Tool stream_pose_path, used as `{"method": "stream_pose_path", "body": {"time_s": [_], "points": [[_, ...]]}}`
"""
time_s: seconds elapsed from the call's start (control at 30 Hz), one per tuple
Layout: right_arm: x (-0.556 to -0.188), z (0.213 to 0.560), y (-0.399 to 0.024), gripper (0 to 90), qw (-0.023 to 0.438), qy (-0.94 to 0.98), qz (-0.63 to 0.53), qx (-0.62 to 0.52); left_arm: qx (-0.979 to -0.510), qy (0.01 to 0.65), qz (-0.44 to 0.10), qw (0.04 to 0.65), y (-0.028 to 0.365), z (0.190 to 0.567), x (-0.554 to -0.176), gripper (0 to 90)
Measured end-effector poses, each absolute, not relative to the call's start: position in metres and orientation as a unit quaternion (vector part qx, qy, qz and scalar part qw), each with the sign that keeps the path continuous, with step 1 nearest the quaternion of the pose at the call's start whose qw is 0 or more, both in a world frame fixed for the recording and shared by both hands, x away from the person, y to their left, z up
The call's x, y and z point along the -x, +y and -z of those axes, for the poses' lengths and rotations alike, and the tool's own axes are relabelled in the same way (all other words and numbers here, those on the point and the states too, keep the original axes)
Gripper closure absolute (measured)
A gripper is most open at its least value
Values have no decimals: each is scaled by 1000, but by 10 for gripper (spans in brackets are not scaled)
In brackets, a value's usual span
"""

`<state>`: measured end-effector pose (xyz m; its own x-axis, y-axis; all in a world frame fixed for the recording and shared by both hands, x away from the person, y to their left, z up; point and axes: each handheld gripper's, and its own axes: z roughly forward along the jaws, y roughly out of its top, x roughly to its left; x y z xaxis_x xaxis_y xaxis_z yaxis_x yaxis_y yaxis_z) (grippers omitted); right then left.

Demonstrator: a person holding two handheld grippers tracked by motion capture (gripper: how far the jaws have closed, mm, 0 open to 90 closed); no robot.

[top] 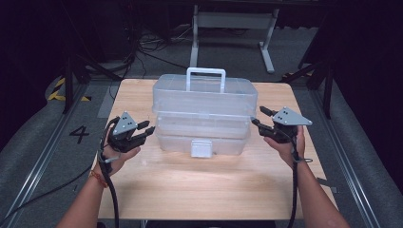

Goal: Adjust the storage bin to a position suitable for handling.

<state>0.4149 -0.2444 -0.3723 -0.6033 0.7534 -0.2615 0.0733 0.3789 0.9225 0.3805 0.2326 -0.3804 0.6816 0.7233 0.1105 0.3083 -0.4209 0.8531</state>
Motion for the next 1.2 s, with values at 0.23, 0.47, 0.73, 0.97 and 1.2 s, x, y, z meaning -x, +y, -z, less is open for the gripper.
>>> {"method": "stream_pose_path", "body": {"time_s": [0.23, 0.47, 0.73, 0.97, 1.2], "points": [[-420, 365, -245, 510, 354, 748, -488, -277, -814, 312, -226, 434, 228, 386, -375, 563], [-426, 359, -243, 507, 354, 746, -488, -283, -818, 316, -226, 425, 228, 392, -373, 439], [-431, 356, -241, 507, 355, 745, -487, -287, -829, 314, -217, 408, 231, 402, -370, 352], [-437, 352, -239, 526, 356, 743, -487, -289, -860, 303, -205, 355, 236, 423, -364, 315], [-442, 347, -237, 597, 355, 738, -494, -291, -872, 318, -178, 327, 250, 444, -362, 287]]}}
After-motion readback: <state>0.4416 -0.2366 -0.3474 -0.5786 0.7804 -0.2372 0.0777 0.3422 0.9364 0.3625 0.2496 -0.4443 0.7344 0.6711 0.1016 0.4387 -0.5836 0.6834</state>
